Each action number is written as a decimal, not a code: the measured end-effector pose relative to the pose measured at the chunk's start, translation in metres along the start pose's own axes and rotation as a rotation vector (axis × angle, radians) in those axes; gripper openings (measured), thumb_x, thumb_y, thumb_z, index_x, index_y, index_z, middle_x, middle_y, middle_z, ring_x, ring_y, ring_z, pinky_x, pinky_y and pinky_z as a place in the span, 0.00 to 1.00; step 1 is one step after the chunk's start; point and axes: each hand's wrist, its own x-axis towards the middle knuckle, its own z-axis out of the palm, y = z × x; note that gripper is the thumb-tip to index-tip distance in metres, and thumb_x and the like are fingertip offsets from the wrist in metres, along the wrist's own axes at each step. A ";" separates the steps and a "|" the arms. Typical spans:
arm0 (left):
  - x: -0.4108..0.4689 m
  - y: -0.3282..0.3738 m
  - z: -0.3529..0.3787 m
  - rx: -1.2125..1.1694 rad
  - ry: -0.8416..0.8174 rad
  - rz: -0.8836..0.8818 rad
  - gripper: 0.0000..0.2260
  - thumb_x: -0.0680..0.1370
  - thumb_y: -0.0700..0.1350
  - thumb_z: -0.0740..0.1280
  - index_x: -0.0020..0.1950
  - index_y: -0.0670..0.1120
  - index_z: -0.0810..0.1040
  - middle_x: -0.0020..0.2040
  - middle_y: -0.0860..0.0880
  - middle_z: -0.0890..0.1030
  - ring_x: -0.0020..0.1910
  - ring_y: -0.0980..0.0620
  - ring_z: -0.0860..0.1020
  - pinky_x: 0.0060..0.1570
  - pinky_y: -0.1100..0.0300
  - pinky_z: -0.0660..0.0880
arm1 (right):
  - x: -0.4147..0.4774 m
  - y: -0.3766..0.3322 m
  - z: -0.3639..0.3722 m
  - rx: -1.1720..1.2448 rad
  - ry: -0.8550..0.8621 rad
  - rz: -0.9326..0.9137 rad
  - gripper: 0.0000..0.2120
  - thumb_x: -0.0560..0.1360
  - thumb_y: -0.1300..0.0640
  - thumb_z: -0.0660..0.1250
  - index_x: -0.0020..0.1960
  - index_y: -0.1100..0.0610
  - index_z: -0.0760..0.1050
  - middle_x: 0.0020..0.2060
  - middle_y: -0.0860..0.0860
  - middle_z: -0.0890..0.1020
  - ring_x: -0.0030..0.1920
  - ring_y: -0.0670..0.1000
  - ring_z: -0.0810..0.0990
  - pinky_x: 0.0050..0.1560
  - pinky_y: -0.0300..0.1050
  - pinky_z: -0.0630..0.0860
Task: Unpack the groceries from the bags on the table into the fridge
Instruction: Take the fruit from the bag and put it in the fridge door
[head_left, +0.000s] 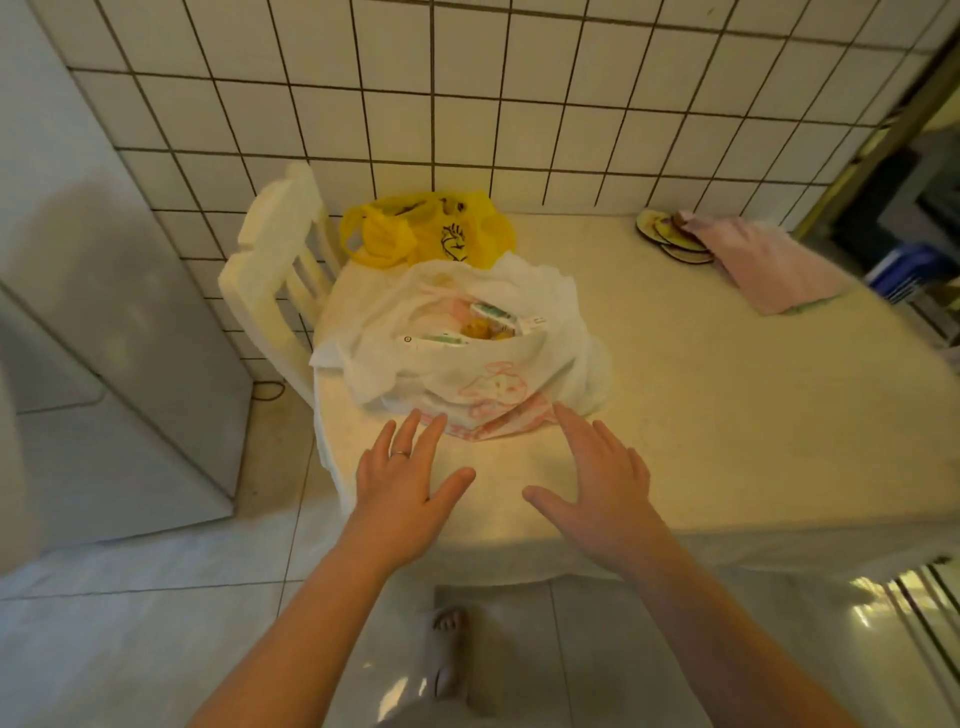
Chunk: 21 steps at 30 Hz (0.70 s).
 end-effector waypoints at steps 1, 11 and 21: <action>0.017 0.000 -0.002 -0.016 0.012 0.009 0.36 0.76 0.73 0.48 0.81 0.61 0.48 0.83 0.53 0.46 0.81 0.48 0.42 0.78 0.44 0.47 | 0.015 0.000 -0.004 0.006 0.008 -0.004 0.42 0.75 0.38 0.67 0.80 0.42 0.45 0.79 0.41 0.54 0.80 0.51 0.48 0.77 0.58 0.46; 0.160 -0.022 -0.021 -0.032 0.024 0.052 0.41 0.72 0.78 0.45 0.80 0.58 0.57 0.82 0.52 0.56 0.81 0.48 0.50 0.78 0.44 0.51 | 0.160 -0.013 -0.022 0.143 0.073 -0.095 0.29 0.78 0.50 0.67 0.77 0.47 0.63 0.74 0.47 0.69 0.74 0.52 0.65 0.74 0.56 0.63; 0.276 -0.024 -0.045 -0.105 -0.079 0.003 0.24 0.82 0.59 0.62 0.76 0.51 0.68 0.73 0.49 0.72 0.73 0.47 0.67 0.72 0.50 0.63 | 0.280 -0.029 -0.034 0.013 -0.079 -0.139 0.15 0.81 0.58 0.59 0.65 0.55 0.77 0.61 0.52 0.80 0.60 0.57 0.76 0.63 0.55 0.72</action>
